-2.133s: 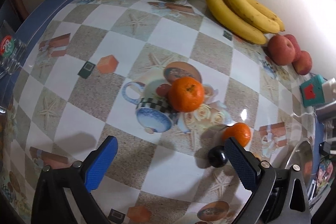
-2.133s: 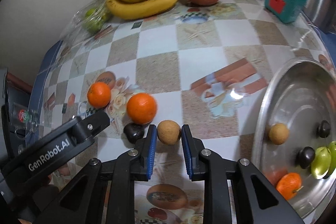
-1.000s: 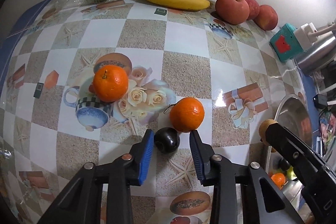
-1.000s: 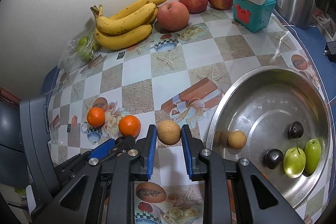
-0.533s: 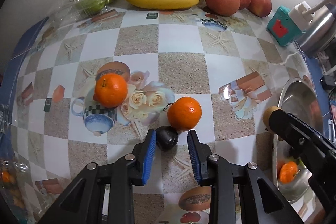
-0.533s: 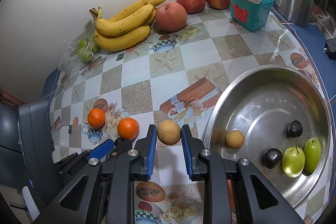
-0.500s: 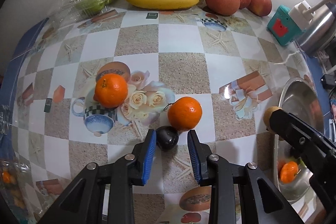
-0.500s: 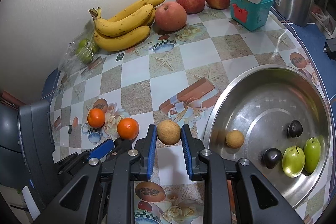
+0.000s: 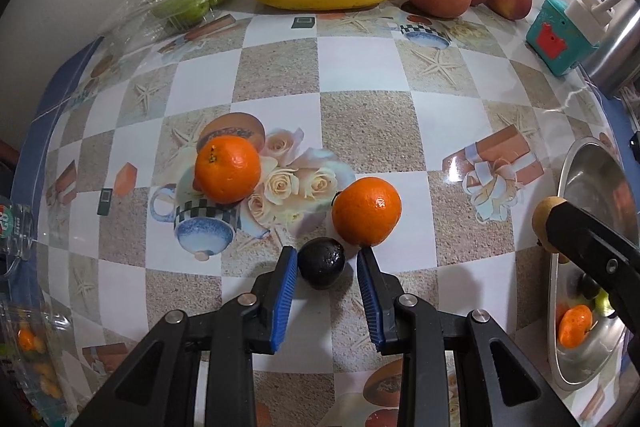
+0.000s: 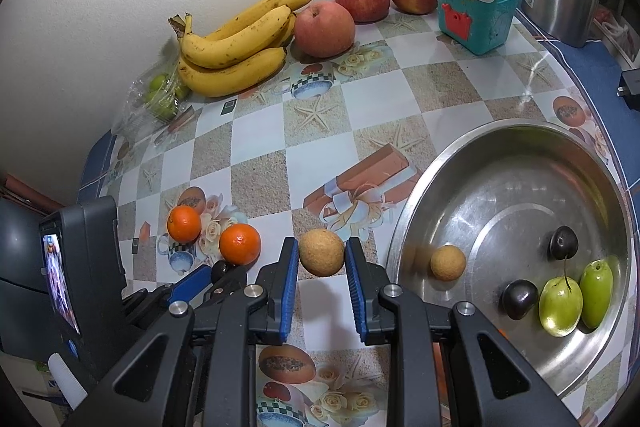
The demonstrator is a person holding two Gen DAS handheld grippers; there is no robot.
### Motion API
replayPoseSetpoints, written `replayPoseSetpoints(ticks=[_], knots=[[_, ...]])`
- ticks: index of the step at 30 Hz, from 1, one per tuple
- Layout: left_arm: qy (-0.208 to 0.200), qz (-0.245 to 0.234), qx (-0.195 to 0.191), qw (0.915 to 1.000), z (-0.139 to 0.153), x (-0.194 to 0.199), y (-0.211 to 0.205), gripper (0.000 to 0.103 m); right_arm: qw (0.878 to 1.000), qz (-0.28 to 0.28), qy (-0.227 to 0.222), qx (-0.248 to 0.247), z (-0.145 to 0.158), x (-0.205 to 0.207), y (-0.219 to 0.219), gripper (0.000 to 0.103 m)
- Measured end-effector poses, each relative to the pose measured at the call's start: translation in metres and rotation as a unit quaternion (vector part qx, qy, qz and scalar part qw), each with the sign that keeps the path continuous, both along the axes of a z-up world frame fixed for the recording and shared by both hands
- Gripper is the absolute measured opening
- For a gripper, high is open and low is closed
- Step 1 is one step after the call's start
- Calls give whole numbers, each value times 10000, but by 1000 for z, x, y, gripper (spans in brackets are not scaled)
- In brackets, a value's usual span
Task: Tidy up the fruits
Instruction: 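Carry the brown fruit and the dark plum over the steel bowl with both tools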
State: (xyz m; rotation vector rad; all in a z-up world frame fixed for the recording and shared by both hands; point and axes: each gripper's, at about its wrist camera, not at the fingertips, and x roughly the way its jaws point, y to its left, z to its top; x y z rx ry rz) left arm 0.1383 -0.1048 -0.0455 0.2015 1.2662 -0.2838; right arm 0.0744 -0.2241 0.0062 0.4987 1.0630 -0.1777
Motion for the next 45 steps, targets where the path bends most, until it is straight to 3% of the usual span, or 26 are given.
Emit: replayPoseSetpoints(ticks=[13,33,45], knots=[[29,63,-105,9999,3,1,6,27,10000,-6,-1,8,0,0,1,25],[-412,431,-499,9970,47,6,25,27,9997,-195,119,65,-2,-6,-10,25],[-589,187,-553,9966,65,-4,4,27,9962,-831,248,74,-3,-25,-51,25]])
